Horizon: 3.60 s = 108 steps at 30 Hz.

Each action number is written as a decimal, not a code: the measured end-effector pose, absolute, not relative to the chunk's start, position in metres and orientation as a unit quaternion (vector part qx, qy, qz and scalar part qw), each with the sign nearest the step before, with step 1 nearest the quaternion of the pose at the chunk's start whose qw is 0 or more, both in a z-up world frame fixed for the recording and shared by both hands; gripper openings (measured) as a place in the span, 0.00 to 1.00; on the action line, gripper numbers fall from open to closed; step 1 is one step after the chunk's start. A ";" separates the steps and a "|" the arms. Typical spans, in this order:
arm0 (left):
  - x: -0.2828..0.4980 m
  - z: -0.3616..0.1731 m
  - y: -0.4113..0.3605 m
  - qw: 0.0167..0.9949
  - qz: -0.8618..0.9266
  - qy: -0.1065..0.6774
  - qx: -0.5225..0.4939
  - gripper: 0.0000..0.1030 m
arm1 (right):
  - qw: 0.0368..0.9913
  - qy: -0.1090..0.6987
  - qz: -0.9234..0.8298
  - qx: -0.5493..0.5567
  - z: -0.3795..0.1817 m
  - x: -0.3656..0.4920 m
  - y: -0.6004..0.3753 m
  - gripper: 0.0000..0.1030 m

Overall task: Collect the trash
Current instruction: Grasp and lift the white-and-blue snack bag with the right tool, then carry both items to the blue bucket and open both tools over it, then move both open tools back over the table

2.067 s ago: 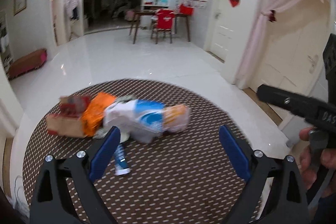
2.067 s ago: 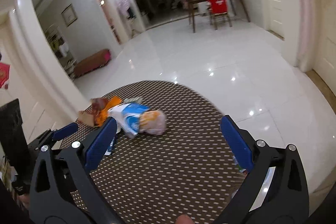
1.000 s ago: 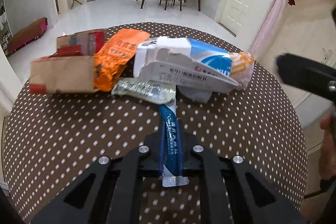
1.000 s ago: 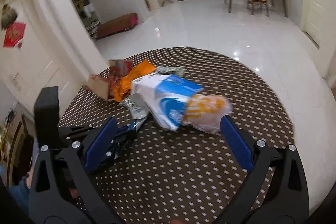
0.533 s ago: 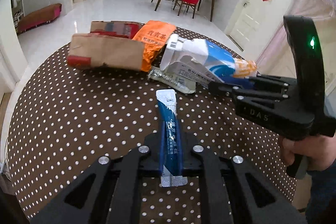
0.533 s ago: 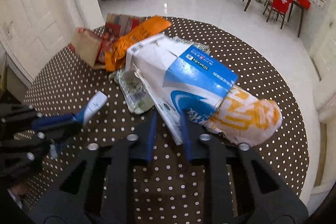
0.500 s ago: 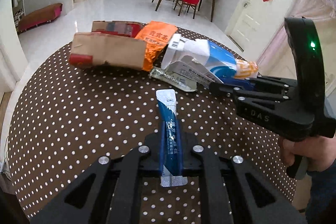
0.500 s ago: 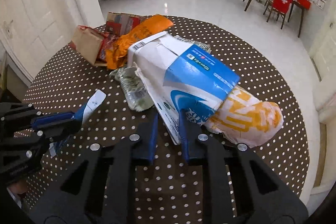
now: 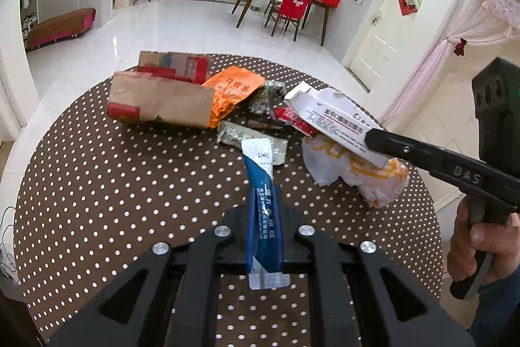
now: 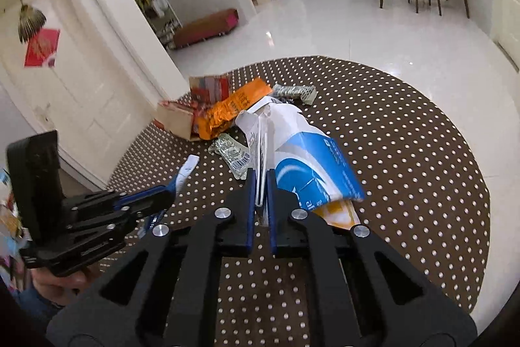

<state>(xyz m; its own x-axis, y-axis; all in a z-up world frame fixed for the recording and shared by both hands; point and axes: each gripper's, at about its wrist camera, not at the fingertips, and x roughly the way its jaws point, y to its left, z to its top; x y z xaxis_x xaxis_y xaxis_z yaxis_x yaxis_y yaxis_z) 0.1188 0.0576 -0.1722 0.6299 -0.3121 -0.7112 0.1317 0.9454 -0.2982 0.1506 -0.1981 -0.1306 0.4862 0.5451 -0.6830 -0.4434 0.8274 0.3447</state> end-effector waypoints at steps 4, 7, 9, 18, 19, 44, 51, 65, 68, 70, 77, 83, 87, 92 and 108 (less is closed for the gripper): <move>0.120 -0.157 0.048 0.899 -0.131 0.403 -0.109 0.09 | 0.866 0.402 0.286 0.083 -0.118 0.145 -0.211 0.06; 0.122 -0.142 0.035 0.902 -0.141 0.394 -0.103 0.09 | 0.872 0.388 0.283 0.094 -0.107 0.142 -0.221 0.06; 0.127 -0.138 0.023 0.904 -0.147 0.389 -0.100 0.09 | 0.878 0.379 0.276 0.100 -0.100 0.141 -0.228 0.06; 0.140 -0.117 -0.024 0.904 -0.191 0.373 -0.081 0.09 | 0.904 0.346 0.214 0.131 -0.074 0.126 -0.303 0.06; 0.141 -0.115 -0.029 0.904 -0.194 0.373 -0.079 0.09 | 0.905 0.347 0.205 0.138 -0.073 0.124 -0.315 0.06; 0.173 -0.134 -0.221 0.848 -0.332 0.413 -0.007 0.09 | 0.834 0.459 -0.035 0.304 -0.239 0.133 -0.524 0.72; 0.184 -0.147 -0.290 0.820 -0.378 0.429 0.021 0.09 | 0.860 0.399 -0.062 0.313 -0.200 0.100 -0.546 0.91; 0.217 -0.198 -0.381 0.753 -0.422 0.501 0.064 0.65 | 0.896 0.276 -0.090 0.335 -0.128 0.053 -0.576 0.94; 0.219 -0.190 -0.374 0.774 -0.406 0.483 0.047 0.83 | 0.898 0.278 -0.089 0.329 -0.127 0.051 -0.573 0.94; 0.220 -0.189 -0.367 0.774 -0.403 0.486 0.042 0.83 | 0.899 0.280 -0.089 0.324 -0.127 0.052 -0.569 0.94; 0.211 -0.167 -0.323 0.797 -0.387 0.463 0.017 0.87 | 0.904 0.279 -0.090 0.311 -0.120 0.055 -0.553 0.94; 0.194 -0.135 -0.293 0.815 -0.386 0.431 -0.017 0.88 | 0.913 0.273 -0.087 0.289 -0.108 0.059 -0.531 0.94; 0.181 -0.118 -0.277 0.829 -0.383 0.406 -0.028 0.88 | 0.919 0.272 -0.076 0.274 -0.099 0.063 -0.514 0.94; 0.169 -0.105 -0.250 0.849 -0.363 0.383 -0.034 0.88 | 0.927 0.277 -0.057 0.247 -0.089 0.069 -0.491 0.94; 0.150 -0.093 -0.148 0.896 -0.250 0.364 -0.037 0.90 | 0.934 0.315 0.037 0.163 -0.083 0.095 -0.408 0.94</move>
<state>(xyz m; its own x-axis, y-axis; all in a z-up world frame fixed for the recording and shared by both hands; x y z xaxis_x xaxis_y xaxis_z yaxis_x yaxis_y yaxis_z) 0.1498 -0.1477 -0.0934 0.6094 -0.4754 -0.6345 0.4214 0.8721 -0.2487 0.0948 -0.4077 -0.0831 0.7992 0.1723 -0.5758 0.0333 0.9439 0.3286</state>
